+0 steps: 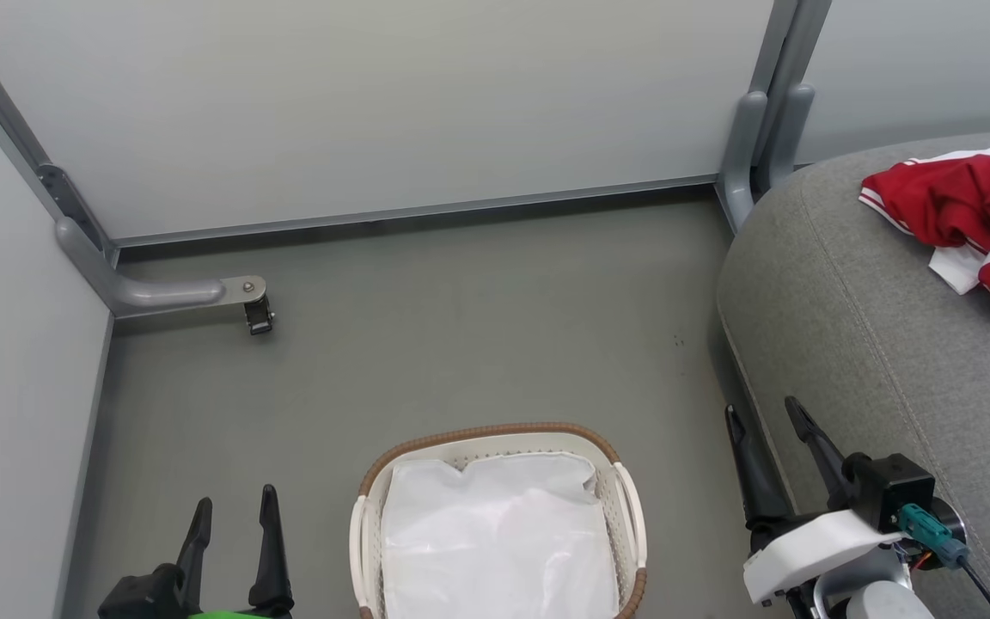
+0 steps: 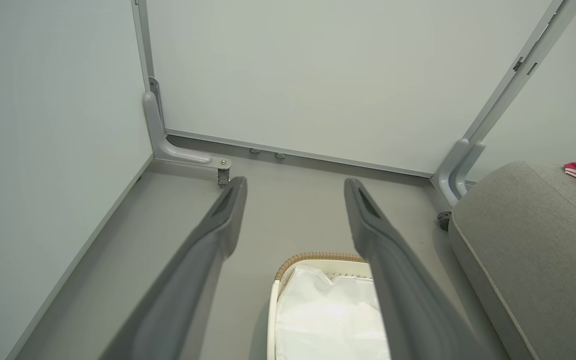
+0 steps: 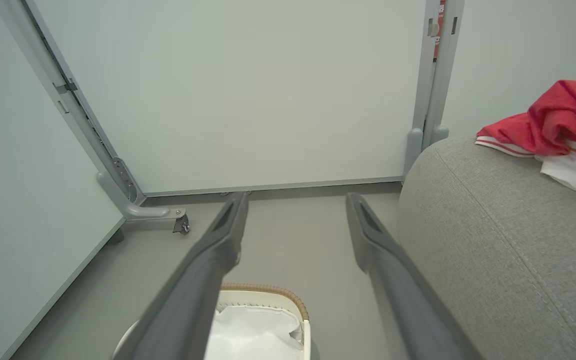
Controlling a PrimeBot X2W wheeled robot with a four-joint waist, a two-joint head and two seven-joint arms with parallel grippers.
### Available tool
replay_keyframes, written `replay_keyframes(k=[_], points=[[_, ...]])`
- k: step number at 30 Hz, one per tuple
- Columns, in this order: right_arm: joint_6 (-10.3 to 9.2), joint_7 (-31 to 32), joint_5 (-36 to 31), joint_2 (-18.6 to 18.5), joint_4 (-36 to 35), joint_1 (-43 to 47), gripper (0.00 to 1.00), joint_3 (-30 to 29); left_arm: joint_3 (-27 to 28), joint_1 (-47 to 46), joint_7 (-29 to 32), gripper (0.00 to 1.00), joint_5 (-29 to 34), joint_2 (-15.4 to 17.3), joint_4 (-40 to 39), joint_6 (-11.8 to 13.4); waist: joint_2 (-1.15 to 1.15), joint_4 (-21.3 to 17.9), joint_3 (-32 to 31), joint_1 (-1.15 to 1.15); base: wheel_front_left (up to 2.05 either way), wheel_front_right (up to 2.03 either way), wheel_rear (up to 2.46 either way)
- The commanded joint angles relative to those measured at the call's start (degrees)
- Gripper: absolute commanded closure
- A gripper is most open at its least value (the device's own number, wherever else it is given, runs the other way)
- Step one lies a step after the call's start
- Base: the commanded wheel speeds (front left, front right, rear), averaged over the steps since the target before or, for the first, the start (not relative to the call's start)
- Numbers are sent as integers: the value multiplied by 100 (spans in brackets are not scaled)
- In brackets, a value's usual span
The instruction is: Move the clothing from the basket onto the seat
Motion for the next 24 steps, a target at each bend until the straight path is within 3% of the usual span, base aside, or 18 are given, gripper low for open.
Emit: replay_keyframes(k=[1, 13, 14, 18, 24], points=[[-6, -13, 38, -23, 23, -37, 0, -5, 29, 0, -4, 0, 35, -14, -2, -12, 0, 3, 6, 0, 0, 0, 0], [-6, -13, 48, -22, 33, -44, 0, 23, 85, -38, -4, 0, 28, -56, -17, -64, 0, 17, 25, 0, 0, 0, 0], [0, 0, 9, 0, 22, -16, 100, 31, 64, -6, 0, 100, 29, -42, -3, -47, 0, 17, 25, 0, 0, 0, 0], [1, 11, 85, 21, 145, 75, 100, 40, 44, -14, 25, 100, -46, -45, 151, -51, 0, 18, 25, 0, 0, 0, 0], [1, 156, 781, -17, 118, 52, 100, -25, 147, -122, 208, 100, -634, -52, 155, -90, 0, 19, 19, 0, 0, 0, 0]])
